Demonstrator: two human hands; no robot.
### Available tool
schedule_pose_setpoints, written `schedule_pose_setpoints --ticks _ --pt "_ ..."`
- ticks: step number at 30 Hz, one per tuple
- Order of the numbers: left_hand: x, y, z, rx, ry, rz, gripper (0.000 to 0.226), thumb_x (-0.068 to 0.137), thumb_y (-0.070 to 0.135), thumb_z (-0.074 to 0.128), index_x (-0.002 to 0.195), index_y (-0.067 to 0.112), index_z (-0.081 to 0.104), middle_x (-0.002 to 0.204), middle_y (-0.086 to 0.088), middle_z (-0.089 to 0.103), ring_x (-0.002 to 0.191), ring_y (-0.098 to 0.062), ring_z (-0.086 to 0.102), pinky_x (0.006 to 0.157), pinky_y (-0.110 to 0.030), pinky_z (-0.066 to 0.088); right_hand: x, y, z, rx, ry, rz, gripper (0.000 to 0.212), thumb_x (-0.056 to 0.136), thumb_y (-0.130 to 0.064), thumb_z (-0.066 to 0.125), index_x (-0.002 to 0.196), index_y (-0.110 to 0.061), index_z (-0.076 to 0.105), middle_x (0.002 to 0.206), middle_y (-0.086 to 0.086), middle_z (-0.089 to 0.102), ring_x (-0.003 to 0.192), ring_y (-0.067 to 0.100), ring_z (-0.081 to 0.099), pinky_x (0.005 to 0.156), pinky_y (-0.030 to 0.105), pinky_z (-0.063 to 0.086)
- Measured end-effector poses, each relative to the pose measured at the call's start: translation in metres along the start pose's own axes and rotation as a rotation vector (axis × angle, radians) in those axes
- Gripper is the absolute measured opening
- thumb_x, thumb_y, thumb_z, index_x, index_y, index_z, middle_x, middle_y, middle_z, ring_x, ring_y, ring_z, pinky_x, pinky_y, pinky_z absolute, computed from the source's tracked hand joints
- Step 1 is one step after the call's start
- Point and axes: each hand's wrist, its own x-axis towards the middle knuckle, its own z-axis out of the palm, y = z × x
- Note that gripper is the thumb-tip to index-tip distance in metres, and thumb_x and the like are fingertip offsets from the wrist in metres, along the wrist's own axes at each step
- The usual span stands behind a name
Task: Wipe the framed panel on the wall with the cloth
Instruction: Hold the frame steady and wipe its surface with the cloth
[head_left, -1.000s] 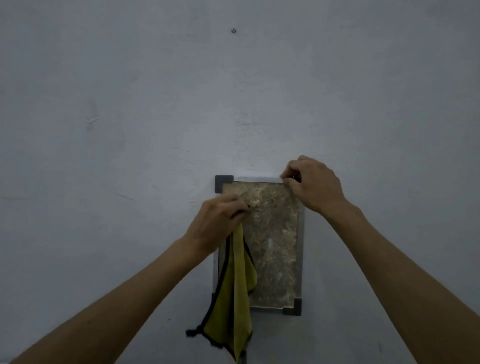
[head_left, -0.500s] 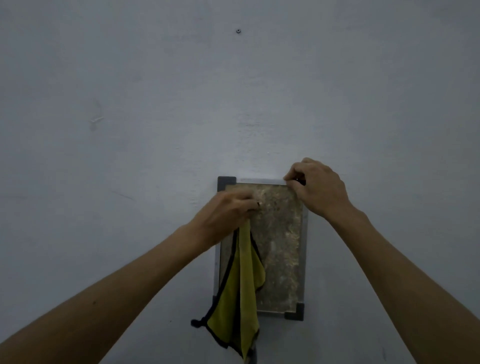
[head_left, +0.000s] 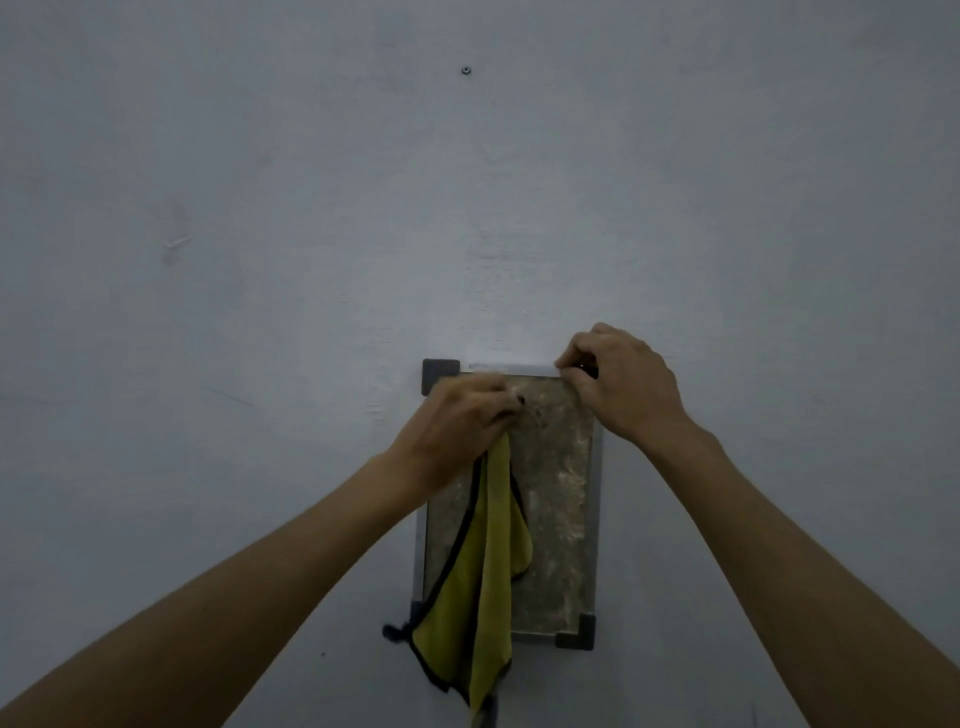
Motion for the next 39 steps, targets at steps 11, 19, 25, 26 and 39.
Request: schedule_pose_setpoints --ticks 11,19,25,26,39 --pt "-0.009 -0.008 -0.002 -0.031 0.251 -0.248 0.014 0.086 0.010 0.077 0.100 0.010 0.080 0.092 -0.003 0.074 0.080 -0.013 0.067 0.074 -0.031 0.059 0.000 0.001 0.001 0.018 0.008 0.001 0.004 0.092 -0.025 0.066 0.091 -0.026 0.070 0.096 -0.009 0.061 0.090 0.013 0.058 0.075 0.040 0.055" --pt "-0.057 0.008 0.013 0.059 -0.207 0.063 0.013 0.088 0.006 0.075 0.100 0.009 0.078 0.097 -0.007 0.074 0.082 -0.016 0.071 0.073 -0.028 0.062 -0.001 0.001 0.002 0.014 0.007 0.006 0.005 0.093 -0.026 0.065 0.092 -0.026 0.070 0.096 -0.008 0.060 0.092 0.015 0.058 0.074 0.036 0.053" --pt "-0.035 0.007 0.017 -0.003 0.255 -0.302 0.010 0.086 0.010 0.078 0.096 0.011 0.080 0.088 -0.002 0.073 0.075 -0.007 0.062 0.073 -0.016 0.052 0.000 0.001 0.001 0.010 0.003 0.012 0.004 0.092 -0.026 0.066 0.092 -0.026 0.070 0.097 -0.009 0.061 0.092 0.014 0.058 0.076 0.038 0.054" --pt "-0.034 0.011 0.021 -0.021 0.303 -0.360 0.010 0.087 0.011 0.078 0.097 0.012 0.080 0.089 -0.002 0.073 0.076 -0.005 0.061 0.075 -0.014 0.051 -0.001 0.001 0.002 0.010 0.007 0.012 0.004 0.092 -0.026 0.066 0.092 -0.026 0.070 0.097 -0.009 0.061 0.092 0.014 0.058 0.076 0.038 0.054" --pt "-0.032 0.032 0.042 -0.120 0.335 -0.461 0.012 0.090 0.014 0.074 0.102 0.011 0.076 0.094 -0.003 0.071 0.083 -0.014 0.065 0.076 -0.028 0.058 -0.001 0.001 0.002 0.011 0.006 -0.001 0.005 0.093 -0.025 0.065 0.093 -0.026 0.069 0.097 -0.009 0.060 0.092 0.012 0.057 0.076 0.036 0.053"
